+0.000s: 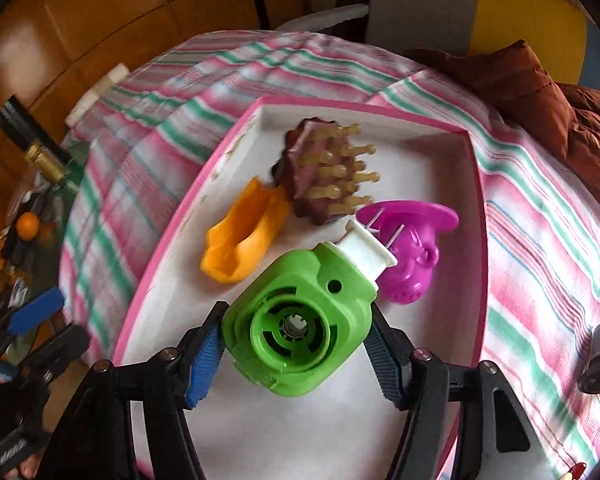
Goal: Organize rigid objects
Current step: 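Lift the green spouted toy with the right tool and carry it over the tray, then lower the green toy into the tray and open the right tool, then move the left tool to the yellow egg-shaped toy while the right tool moves to the red cylinder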
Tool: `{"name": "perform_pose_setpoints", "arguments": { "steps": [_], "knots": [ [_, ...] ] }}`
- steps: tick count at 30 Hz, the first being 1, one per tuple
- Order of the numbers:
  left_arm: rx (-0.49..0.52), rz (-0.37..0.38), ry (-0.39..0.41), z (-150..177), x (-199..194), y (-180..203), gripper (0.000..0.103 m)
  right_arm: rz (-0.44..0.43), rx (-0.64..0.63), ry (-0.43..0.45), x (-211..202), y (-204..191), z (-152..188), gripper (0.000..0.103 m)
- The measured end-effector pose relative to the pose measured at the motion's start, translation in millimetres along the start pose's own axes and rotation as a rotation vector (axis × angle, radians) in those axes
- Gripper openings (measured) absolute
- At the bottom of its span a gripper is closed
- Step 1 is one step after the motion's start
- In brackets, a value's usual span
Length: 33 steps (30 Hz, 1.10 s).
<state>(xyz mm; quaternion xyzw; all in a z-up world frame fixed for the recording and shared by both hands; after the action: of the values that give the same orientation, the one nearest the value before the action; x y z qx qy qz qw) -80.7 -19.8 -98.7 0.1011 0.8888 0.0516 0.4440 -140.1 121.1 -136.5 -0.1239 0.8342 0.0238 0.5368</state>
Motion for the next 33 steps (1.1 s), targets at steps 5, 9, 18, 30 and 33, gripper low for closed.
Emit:
{"name": "perform_pose_setpoints", "arguments": {
  "steps": [5, 9, 18, 30, 33],
  "knots": [
    [-0.005, 0.002, -0.004, 0, 1, -1, 0.053, -0.012, 0.065, -0.019, 12, 10, -9, 0.067],
    [-0.009, 0.002, -0.008, 1, 2, -1, 0.053, -0.041, 0.088, -0.001, 10, 14, -10, 0.067],
    [0.007, 0.002, 0.001, 1, -2, 4, 0.053, -0.056, 0.112, 0.053, -9, 19, -3, 0.067],
    [0.043, 0.0, 0.021, 1, -13, 17, 0.053, 0.019, 0.089, 0.17, -57, 21, 15, 0.067],
    [0.06, -0.001, 0.03, 1, -16, 22, 0.053, 0.05, 0.084, 0.195, -68, 24, 22, 0.067]
  ]
}}
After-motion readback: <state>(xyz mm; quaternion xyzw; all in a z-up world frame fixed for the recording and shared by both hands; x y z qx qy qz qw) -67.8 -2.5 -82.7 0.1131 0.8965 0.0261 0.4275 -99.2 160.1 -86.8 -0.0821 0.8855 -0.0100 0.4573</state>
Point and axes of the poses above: each gripper's, at about its wrist camera, not at the fingertips, and x roughly the way its jaws point, y to its right, z to its underside, the point moved 7 cm from there along x, roughly the way its jaws point, and after that the axes turned 2 degrees about z, right-handed, at the moved point
